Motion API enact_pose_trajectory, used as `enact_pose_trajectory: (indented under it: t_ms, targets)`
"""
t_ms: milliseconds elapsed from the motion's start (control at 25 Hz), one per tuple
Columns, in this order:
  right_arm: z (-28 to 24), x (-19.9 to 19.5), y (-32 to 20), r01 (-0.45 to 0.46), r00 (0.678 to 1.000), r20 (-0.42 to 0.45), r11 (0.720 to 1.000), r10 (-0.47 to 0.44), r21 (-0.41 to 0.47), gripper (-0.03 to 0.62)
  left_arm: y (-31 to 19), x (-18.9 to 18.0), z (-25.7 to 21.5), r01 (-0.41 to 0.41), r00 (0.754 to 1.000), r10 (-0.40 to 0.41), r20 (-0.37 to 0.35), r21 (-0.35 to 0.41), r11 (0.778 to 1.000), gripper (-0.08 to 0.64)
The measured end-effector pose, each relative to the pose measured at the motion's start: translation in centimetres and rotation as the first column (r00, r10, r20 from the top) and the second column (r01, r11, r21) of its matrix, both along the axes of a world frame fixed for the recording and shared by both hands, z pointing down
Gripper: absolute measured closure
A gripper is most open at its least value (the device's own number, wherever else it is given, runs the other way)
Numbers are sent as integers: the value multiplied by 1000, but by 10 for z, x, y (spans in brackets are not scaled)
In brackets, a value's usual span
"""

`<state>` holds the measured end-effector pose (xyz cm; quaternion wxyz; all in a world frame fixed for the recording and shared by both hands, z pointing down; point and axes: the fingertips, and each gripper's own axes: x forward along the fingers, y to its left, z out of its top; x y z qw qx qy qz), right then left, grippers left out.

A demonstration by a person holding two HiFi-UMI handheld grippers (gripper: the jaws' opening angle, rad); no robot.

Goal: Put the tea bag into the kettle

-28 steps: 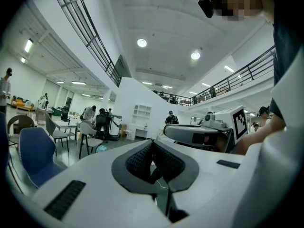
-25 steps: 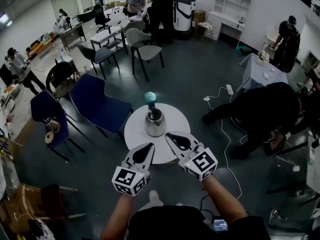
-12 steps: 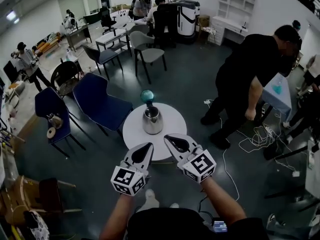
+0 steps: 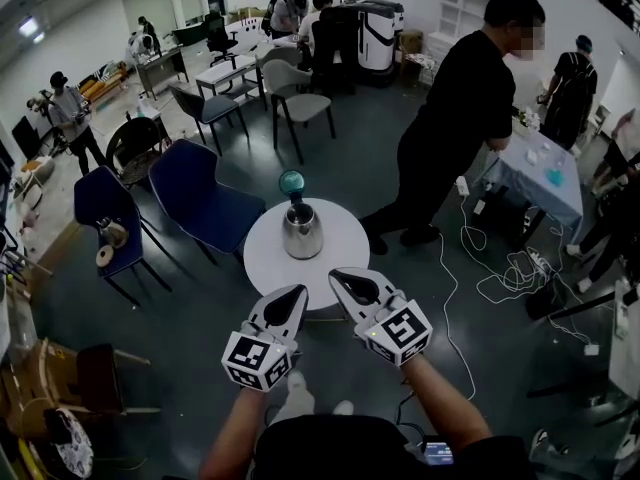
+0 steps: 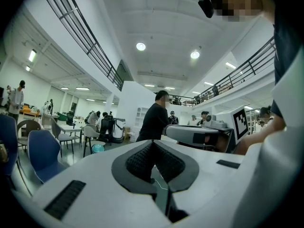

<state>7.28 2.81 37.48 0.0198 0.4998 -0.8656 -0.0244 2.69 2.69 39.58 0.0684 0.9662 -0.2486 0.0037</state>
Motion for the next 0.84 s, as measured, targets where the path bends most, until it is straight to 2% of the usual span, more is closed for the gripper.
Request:
enact_pose_trajectory:
  t_ms: [840]
  targets:
    - [1,-1,52,20,1000,23,1000,-20,6,575,54,0,2,19,1000,-19,1,-1,1000,545]
